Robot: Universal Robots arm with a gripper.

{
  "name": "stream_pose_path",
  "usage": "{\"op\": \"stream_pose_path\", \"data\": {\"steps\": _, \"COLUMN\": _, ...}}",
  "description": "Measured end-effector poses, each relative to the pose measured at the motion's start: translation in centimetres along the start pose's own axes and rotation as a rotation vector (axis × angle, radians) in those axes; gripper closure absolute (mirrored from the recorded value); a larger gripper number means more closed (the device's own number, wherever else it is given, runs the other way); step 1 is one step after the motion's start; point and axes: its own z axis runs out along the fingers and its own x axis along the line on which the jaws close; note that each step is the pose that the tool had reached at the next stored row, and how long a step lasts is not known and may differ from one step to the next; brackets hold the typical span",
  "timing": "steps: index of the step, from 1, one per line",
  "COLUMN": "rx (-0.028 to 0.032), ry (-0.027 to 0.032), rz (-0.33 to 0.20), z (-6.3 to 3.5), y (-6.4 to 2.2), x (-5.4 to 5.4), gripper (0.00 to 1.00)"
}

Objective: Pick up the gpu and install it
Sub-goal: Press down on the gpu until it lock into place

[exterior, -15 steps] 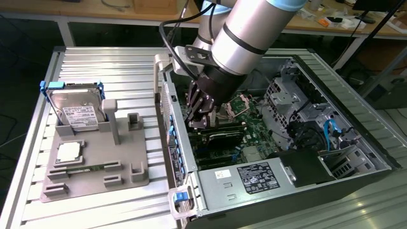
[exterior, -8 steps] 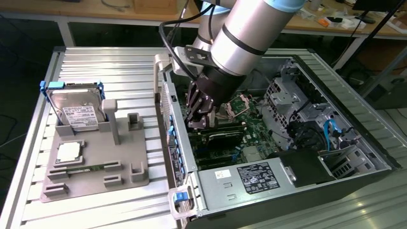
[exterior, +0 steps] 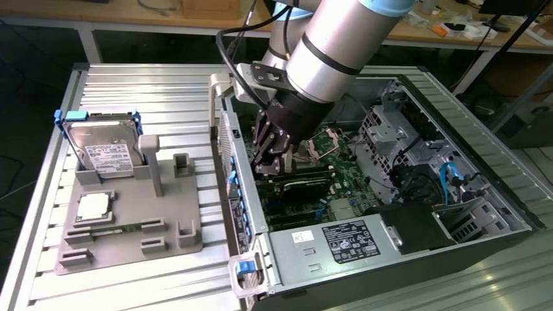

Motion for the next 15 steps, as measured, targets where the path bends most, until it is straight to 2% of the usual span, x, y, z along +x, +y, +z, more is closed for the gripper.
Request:
{"op": "stream_pose_path", "data": {"steps": 4, "rx": 0.0011, "ry": -0.0003, "rz": 0.000, "z": -0.21, "y": 0.06, "x": 0.0, "gripper": 0.89}}
{"op": "stream_pose_path", "data": {"steps": 9, "rx": 0.0003, "ry": 0.0049, "rz": 0.002, "z": -1.06, "y": 0.30, "x": 0.0, "gripper": 0.89}}
{"op": "stream_pose_path", "data": {"steps": 15, "rx": 0.0003, "ry": 0.0051, "rz": 0.002, "z": -1.15, "y": 0.33, "x": 0.0, "gripper": 0.89}}
